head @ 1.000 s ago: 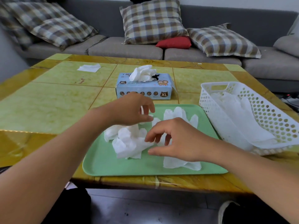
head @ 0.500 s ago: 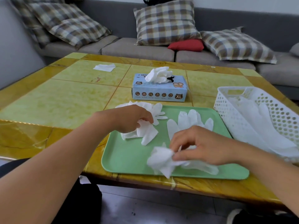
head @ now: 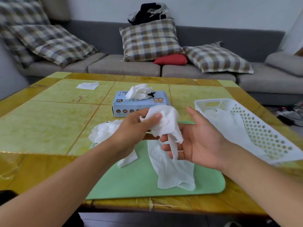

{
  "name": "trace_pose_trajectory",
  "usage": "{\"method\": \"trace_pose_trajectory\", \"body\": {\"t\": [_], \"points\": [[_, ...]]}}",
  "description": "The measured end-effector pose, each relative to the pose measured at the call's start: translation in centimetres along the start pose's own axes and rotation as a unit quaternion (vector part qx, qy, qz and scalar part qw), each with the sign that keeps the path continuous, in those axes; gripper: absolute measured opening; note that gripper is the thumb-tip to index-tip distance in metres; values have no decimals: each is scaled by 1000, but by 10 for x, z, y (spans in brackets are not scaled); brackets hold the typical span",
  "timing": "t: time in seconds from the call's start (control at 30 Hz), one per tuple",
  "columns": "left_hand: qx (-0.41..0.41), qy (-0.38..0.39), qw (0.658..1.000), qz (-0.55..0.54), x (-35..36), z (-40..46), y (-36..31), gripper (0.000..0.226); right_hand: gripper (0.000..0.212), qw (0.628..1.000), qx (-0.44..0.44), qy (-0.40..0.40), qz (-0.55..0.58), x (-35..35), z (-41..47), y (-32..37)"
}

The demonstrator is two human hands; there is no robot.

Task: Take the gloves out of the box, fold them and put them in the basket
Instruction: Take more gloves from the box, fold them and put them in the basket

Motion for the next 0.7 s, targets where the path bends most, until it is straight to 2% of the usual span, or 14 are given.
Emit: {"method": "trace_pose_trajectory", "body": {"t": [0.07,0.13,0.2,0.27,0.37,0.43,0.5,0.6,0.7], "points": [[12,-31,999,14,-6,8,1,21,67,998,3,-5,-64,-7,0,2],[25,-19,999,40,-8,12,-3,20,55,986,-8,4,-164,-16,2,4],[61,1,990,126,-7,10,-12,23,51,963,-27,6,-268,-23,4,8],[83,20,974,209,-6,7,-21,28,66,942,-63,-4,-328,-25,4,19],[72,43,971,224,-6,4,-29,26,90,913,-145,14,-382,-19,2,31],[71,60,969,230,-1,1,-30,26,90,885,-206,12,-417,-13,3,33],[62,61,972,220,3,0,-30,27,78,866,-256,3,-429,-10,6,33],[27,19,986,160,-2,4,-27,22,35,894,-264,2,-361,-7,7,30],[-15,17,989,145,-12,7,-23,17,23,945,-204,-46,-253,-19,7,26]]}}
Point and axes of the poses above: each hand's wrist, its own z-axis towards the middle knuckle, its own x-axis out of the palm, y = z × x, the point moved 5 cm from there along z, towards the middle knuckle, and after that the axes turned 13 degrees about -x, right-handed, at the moved point
